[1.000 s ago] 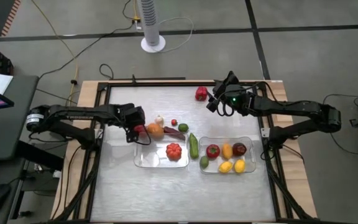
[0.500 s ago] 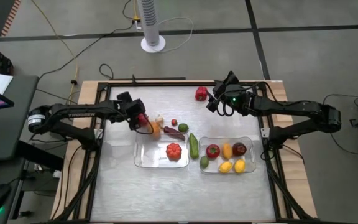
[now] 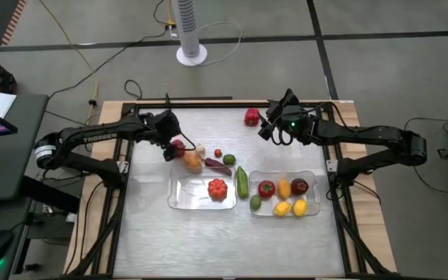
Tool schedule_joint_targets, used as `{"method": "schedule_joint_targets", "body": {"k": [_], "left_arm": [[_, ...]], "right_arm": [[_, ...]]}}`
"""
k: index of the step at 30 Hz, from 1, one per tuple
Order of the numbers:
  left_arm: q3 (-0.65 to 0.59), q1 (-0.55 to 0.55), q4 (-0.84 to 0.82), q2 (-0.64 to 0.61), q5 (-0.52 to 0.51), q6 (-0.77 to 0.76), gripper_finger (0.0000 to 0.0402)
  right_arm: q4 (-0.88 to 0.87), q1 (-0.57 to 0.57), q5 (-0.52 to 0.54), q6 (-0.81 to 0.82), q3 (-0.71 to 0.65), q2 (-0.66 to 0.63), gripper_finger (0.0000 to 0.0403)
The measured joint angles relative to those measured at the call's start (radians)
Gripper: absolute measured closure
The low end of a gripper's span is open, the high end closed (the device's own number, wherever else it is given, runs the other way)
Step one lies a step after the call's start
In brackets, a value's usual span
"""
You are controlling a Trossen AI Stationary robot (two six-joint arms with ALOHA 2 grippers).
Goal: Sort produce into baskets
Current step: Put the left red bell pepper into the left transparent bin
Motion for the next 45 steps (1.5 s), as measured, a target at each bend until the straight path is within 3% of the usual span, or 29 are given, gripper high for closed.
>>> {"method": "schedule_joint_targets", "body": {"k": [2,5,26,31,35,41,45], "left_arm": [[-0.007,0.004,-0.007,0.000,0.097,0.030,0.0081],[-0.027,-0.004,0.000,0.001,0.138,0.067,0.0081],[-0.070,-0.026,0.125,0.168,0.042,0.185,0.0082],[-0.060,-0.059,0.127,0.167,0.022,0.212,0.0113],[0.005,-0.084,0.043,0.161,-0.010,0.234,0.0136],[0.212,-0.123,-0.158,0.160,-0.140,0.235,0.0129],[0.343,-0.157,-0.193,0.160,-0.135,0.184,0.0127]], "right_arm": [[0.000,0.000,0.000,0.000,0.000,0.000,0.0090],[0.000,0.000,0.000,0.000,0.000,0.000,0.0090],[0.000,0.000,0.000,-0.005,0.000,0.000,0.0090],[0.000,0.000,0.000,-0.005,0.000,0.000,0.0090],[0.000,0.000,0.000,-0.005,0.000,0.000,0.0090],[0.000,0.000,0.000,-0.006,0.000,0.000,0.0090],[0.000,0.000,0.000,-0.008,0.000,0.000,0.0090]]}}
